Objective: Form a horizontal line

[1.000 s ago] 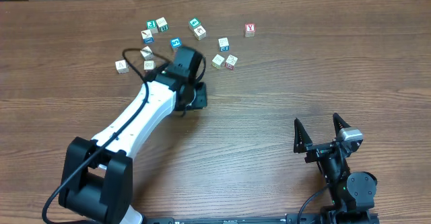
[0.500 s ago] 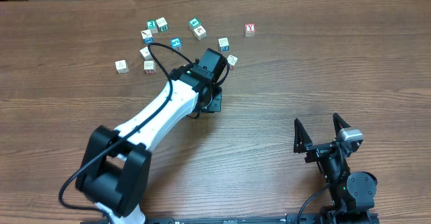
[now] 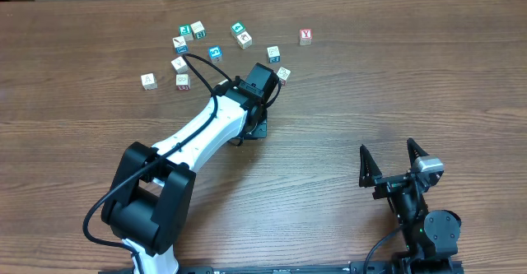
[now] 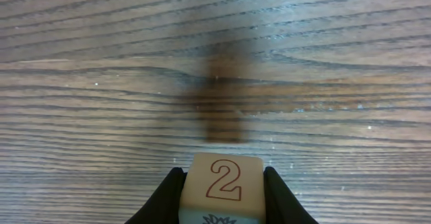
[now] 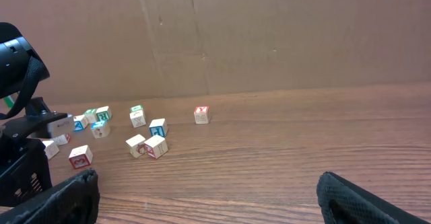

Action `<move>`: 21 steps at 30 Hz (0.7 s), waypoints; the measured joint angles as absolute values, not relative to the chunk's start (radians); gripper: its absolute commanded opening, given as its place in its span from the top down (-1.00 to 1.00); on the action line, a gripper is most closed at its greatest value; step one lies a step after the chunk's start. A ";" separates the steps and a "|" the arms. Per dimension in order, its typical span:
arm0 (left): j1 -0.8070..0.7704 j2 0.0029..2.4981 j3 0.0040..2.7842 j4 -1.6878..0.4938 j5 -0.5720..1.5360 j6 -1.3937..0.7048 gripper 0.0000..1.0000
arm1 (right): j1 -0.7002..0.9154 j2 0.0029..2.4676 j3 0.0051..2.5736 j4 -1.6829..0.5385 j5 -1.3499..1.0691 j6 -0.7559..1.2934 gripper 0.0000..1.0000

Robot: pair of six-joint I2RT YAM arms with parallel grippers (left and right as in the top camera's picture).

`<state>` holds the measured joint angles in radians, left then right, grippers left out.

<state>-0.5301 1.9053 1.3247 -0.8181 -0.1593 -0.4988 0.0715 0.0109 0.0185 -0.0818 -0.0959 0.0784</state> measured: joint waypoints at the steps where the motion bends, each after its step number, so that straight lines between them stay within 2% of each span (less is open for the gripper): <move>1: -0.530 1.905 1.325 -0.818 -0.162 -0.499 0.67 | 0.072 0.011 0.019 -0.082 -0.096 0.078 -1.00; 21: -0.530 1.905 1.301 -0.816 -0.166 -0.553 0.70 | 0.072 0.011 0.019 -0.082 -0.096 0.078 -1.00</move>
